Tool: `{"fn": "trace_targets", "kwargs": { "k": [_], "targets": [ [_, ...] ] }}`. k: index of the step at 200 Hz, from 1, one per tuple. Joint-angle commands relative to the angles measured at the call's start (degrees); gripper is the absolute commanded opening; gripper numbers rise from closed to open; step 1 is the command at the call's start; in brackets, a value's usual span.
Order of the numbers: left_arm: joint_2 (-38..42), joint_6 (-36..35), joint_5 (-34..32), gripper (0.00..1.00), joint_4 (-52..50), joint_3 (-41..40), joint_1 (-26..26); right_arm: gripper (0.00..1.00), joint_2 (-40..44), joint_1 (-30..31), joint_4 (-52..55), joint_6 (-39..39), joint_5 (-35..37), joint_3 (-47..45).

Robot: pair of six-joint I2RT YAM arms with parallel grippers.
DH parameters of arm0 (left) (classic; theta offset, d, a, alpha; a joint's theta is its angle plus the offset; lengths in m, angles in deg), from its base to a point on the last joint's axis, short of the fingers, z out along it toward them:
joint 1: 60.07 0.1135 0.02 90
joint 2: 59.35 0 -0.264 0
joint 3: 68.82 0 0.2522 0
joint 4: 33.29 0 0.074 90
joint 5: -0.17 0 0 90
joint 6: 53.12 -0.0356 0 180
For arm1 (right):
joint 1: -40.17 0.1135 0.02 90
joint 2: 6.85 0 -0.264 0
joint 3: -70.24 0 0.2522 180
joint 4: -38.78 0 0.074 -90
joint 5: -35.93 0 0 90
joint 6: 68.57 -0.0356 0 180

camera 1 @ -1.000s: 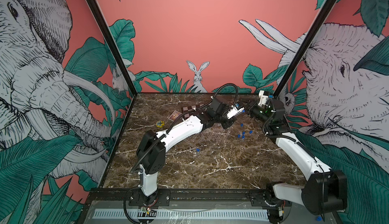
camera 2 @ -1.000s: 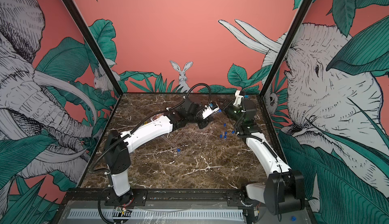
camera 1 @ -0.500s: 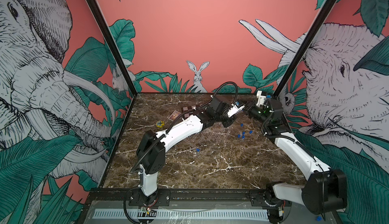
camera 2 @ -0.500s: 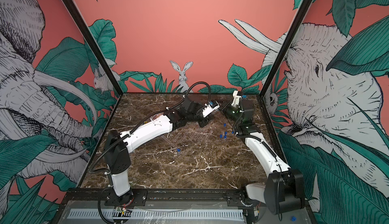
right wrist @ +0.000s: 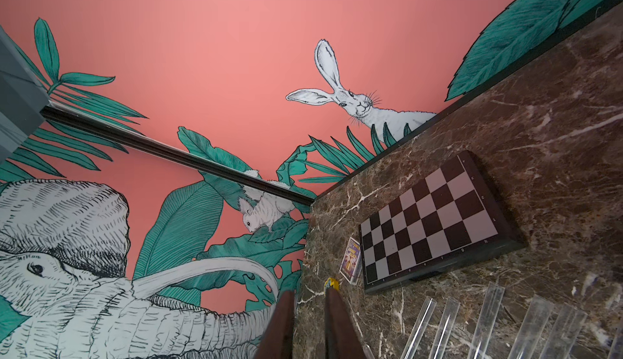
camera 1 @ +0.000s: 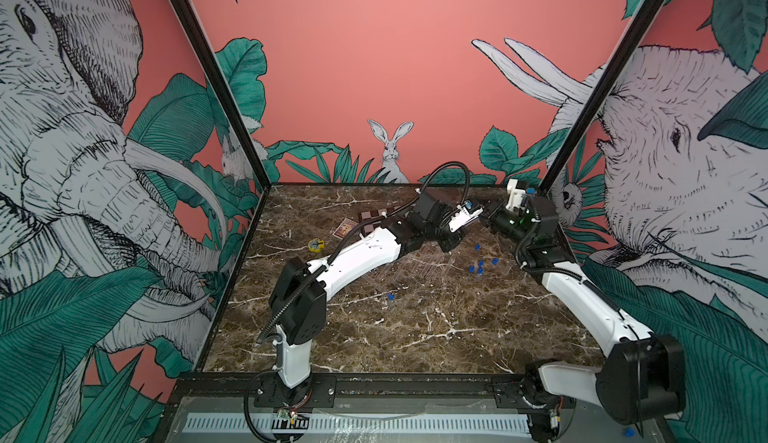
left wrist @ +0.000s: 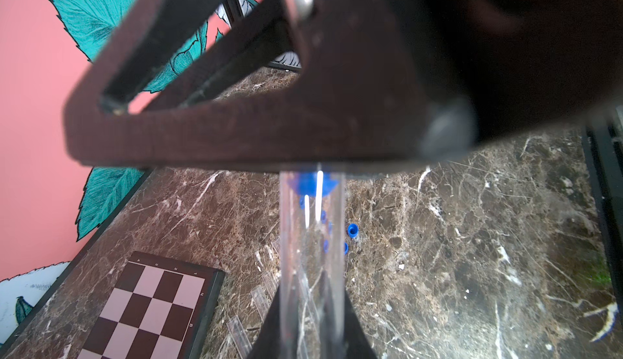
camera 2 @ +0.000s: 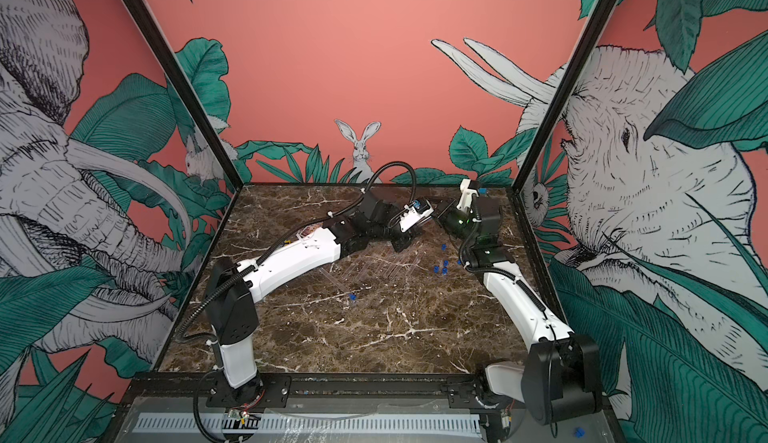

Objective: Remove stoppers from test tubes
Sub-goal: Open the stopper on the test tube.

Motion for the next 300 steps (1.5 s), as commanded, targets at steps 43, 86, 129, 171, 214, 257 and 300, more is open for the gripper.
{"fn": "trace_targets", "kwargs": {
  "k": [43,86,129,171,214,257,300],
  "targets": [
    [1.69,0.79,0.70,0.00,0.11,0.77,-0.21,0.15,1.47,0.11,-0.84,-0.95,2.34,2.47],
    [1.77,0.88,0.79,0.00,0.16,0.58,-0.16,0.14,1.52,0.05,-0.89,-1.05,2.60,2.58],
    [1.79,0.95,0.78,0.00,0.09,0.44,-0.11,0.19,1.63,-0.04,-0.86,-1.04,2.92,2.80],
    [1.78,1.05,0.91,0.00,0.00,0.49,-0.11,0.02,1.59,-0.14,-1.33,-1.21,2.80,2.78],
    [1.53,1.13,1.16,0.00,0.09,0.80,-0.11,0.00,0.90,-0.16,-1.91,-1.80,1.30,2.51],
    [1.76,1.40,1.11,0.00,1.05,0.36,-0.16,0.00,-0.69,0.06,-5.65,-4.88,0.22,0.58],
    [2.24,1.24,0.57,0.00,2.06,-1.36,-0.11,0.00,-4.06,-2.99,-15.82,-12.43,-2.72,-1.66]
  ]
}}
